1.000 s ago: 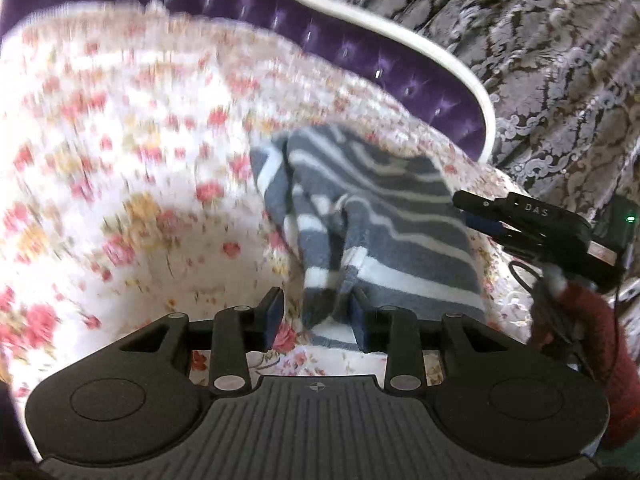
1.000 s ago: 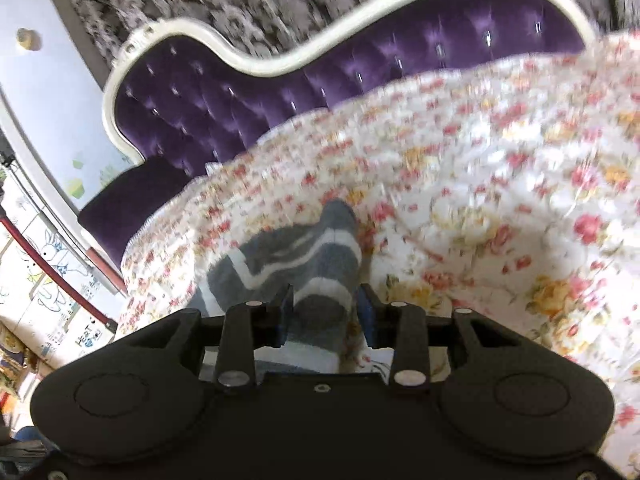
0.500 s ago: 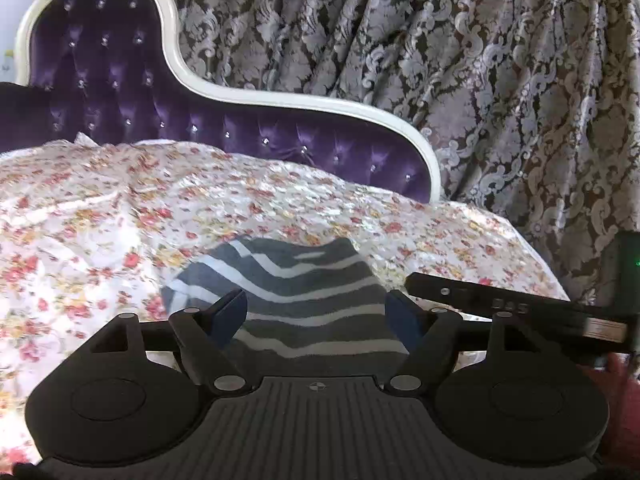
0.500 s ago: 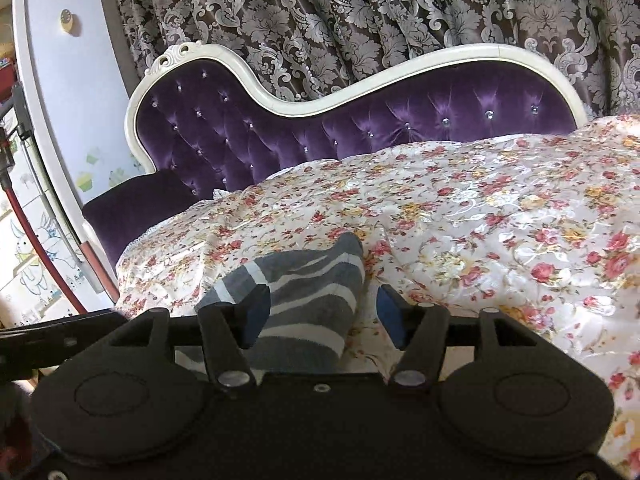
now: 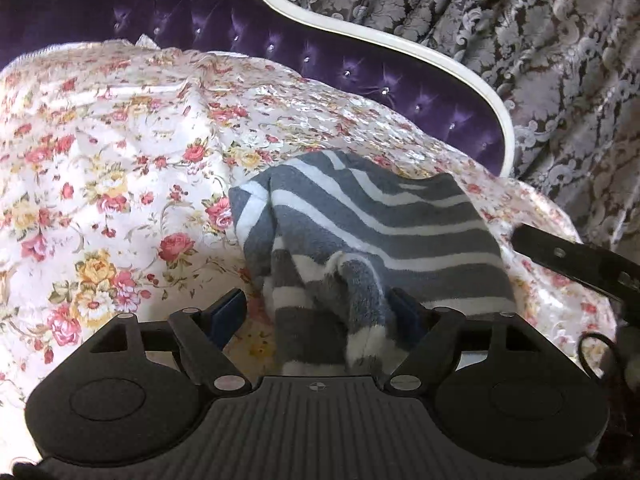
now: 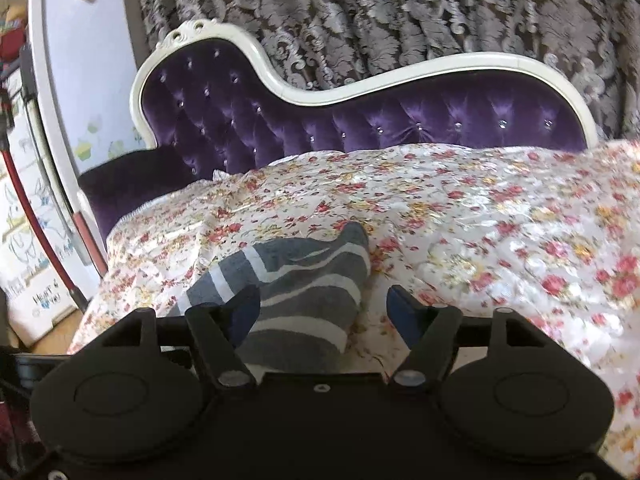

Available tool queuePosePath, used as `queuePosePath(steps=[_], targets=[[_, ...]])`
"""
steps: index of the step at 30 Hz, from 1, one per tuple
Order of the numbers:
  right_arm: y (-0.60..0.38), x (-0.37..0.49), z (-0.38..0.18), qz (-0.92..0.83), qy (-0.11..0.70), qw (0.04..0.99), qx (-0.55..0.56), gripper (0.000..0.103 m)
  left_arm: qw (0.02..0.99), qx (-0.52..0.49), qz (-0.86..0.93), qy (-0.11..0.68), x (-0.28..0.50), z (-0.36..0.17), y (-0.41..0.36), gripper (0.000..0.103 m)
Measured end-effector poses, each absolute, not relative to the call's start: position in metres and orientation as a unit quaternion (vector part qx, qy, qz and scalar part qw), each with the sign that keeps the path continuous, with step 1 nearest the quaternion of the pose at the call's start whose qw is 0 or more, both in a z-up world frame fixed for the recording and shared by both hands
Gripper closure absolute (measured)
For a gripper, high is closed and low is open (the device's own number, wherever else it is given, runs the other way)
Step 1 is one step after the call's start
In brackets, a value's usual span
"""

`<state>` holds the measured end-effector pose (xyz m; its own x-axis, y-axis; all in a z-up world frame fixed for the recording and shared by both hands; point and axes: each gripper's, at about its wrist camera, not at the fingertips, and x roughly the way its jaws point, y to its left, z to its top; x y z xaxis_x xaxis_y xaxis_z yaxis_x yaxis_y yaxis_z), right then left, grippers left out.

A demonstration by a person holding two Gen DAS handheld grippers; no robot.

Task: Fold small clothes

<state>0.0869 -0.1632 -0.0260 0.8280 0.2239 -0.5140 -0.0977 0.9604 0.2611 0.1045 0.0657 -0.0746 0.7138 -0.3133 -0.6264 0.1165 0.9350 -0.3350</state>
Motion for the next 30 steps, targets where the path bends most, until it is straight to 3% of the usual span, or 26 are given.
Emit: queuePosePath(steps=[5, 12, 26, 30], targets=[[-0.146, 0.095, -0.039, 0.087, 0.294, 0.949, 0.076, 0.027, 0.915, -0.157, -0.099, 0.357, 0.104, -0.076, 0.075, 0.018], [-0.143, 0.097, -0.068, 0.082, 0.327, 0.939, 0.075, 0.018, 0.916, -0.182, -0.079, 0.35, 0.101, -0.077, 0.084, 0.017], [-0.161, 0.083, -0.047, 0.058, 0.317, 0.941, 0.104, 0.0, 0.933, -0.126, -0.03, 0.335, 0.084, -0.046, 0.088, 0.01], [-0.167, 0.069, -0.03, 0.052, 0.301, 0.945, 0.118, 0.001, 0.938, -0.096, -0.008, 0.332, 0.076, -0.031, 0.085, 0.01]])
